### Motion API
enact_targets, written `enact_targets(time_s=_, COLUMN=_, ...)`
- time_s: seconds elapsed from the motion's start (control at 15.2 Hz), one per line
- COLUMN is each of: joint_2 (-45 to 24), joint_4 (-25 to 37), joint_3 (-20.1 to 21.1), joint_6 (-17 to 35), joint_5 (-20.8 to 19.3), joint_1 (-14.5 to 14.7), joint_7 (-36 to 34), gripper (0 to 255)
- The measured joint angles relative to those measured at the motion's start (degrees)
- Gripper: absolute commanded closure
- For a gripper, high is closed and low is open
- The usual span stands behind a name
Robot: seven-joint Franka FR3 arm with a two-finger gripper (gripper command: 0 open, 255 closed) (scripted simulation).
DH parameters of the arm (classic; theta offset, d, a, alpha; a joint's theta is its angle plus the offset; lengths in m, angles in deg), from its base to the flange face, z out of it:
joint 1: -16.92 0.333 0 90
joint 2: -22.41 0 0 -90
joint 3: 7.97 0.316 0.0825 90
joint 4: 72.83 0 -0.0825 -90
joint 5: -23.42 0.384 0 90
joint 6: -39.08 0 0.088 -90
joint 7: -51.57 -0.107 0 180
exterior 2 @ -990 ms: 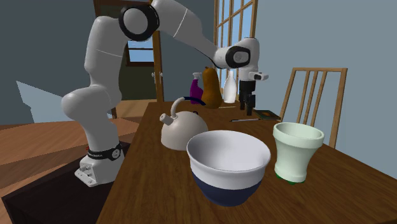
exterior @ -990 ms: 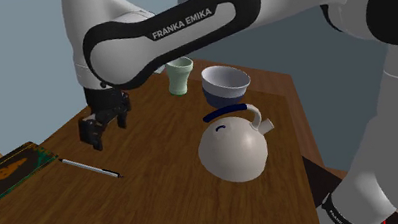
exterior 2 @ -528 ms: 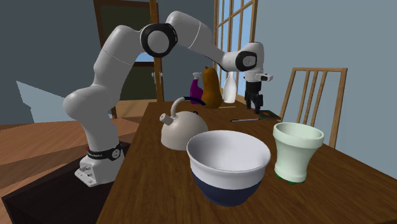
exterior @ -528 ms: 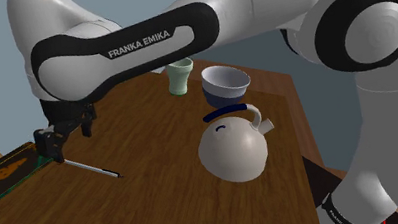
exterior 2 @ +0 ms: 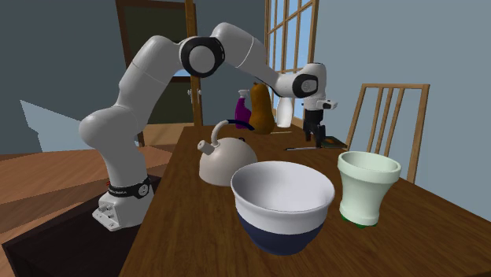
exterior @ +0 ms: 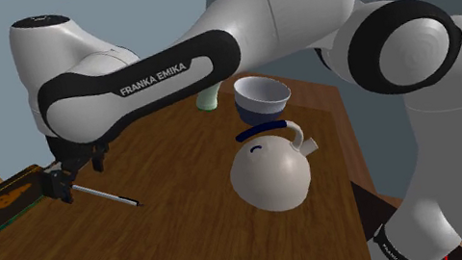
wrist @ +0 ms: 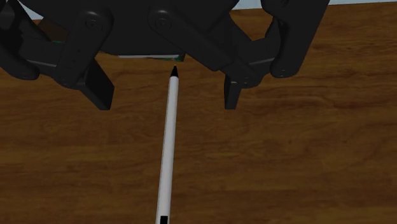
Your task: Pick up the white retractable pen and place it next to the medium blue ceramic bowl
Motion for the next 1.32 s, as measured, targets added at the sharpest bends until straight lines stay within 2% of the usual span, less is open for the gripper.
enact_targets(time_s=0.4, joint_2=-0.2, joint_4=-0.1, joint_3=-0.1, joint_6=0.3, joint_5=-0.1, joint_1=0.0, joint_7=0.0, gripper=0)
enact_targets(time_s=0.46, joint_2=-0.2, joint_4=-0.1, joint_3=-0.1, joint_6=0.3, joint_5=-0.1, joint_1=0.0, joint_7=0.0, gripper=255)
enact_targets(time_s=1.32, joint_2=0.3, joint_4=0.7, joint_3=0.1, joint_6=-0.9, joint_5=0.1, joint_1=0.0, joint_7=0.2, gripper=255)
